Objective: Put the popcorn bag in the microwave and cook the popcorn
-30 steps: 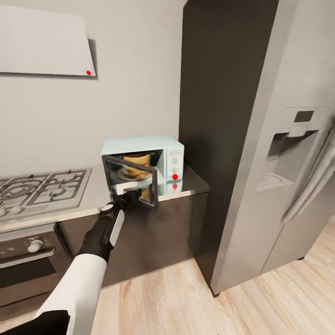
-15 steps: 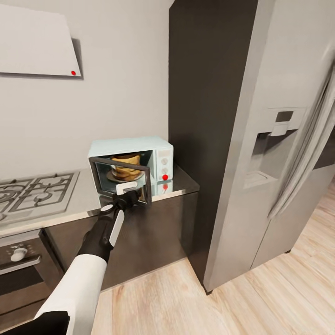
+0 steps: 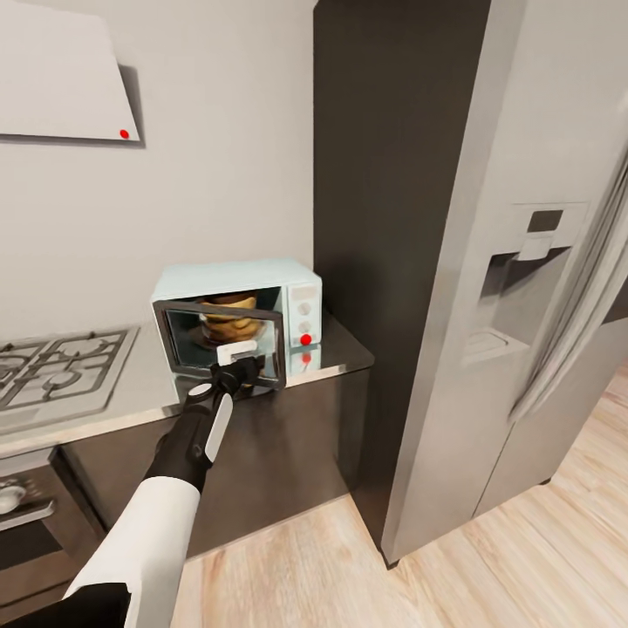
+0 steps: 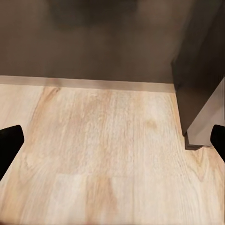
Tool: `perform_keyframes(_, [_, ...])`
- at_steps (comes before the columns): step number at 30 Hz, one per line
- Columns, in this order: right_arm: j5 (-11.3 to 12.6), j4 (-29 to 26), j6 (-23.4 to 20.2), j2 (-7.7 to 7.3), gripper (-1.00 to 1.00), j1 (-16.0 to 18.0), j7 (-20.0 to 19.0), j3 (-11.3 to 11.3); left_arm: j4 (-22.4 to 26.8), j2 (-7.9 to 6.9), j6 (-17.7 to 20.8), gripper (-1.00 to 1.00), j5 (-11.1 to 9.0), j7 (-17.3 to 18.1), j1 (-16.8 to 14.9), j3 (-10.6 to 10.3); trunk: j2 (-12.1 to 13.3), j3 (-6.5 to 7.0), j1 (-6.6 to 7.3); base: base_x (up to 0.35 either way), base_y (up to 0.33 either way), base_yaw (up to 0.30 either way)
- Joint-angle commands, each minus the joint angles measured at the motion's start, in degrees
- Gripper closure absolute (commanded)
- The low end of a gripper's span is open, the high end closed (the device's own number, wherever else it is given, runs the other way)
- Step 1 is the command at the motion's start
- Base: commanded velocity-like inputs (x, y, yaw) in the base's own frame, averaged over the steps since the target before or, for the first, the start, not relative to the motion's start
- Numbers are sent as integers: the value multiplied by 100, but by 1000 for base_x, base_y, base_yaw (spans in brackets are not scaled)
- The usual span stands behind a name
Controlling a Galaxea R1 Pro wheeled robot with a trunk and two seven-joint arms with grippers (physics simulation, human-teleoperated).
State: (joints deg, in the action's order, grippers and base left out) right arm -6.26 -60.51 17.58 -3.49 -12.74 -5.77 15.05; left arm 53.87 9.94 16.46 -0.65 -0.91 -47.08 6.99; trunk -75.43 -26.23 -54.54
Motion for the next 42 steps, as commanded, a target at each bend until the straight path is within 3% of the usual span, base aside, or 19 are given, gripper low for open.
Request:
perform_keyframes(1, [-49, -2, 9, 5, -100, 0, 2, 3, 6, 6, 33, -100, -14, -6, -3, 7, -3, -5, -1, 164, -140, 0])
perform_keyframes(12, [-51, 37, 0, 68, -100, 0, 17, 16, 9, 6, 33, -100, -14, -6, -3, 13, -3, -5, -1, 75, -64, 0])
perform_keyframes(19, [-84, 212, 8, 185, -100, 2, 6, 28, 9, 6, 33, -100, -13, -6, -3, 16, -3, -5, -1, 227, 0, 0])
perform_keyframes(42, [-94, 222, 7, 191, -100, 0, 6, 24, 9, 6, 33, -100, -14, 3, -2, 30, -3, -5, -1, 87, -39, 0])
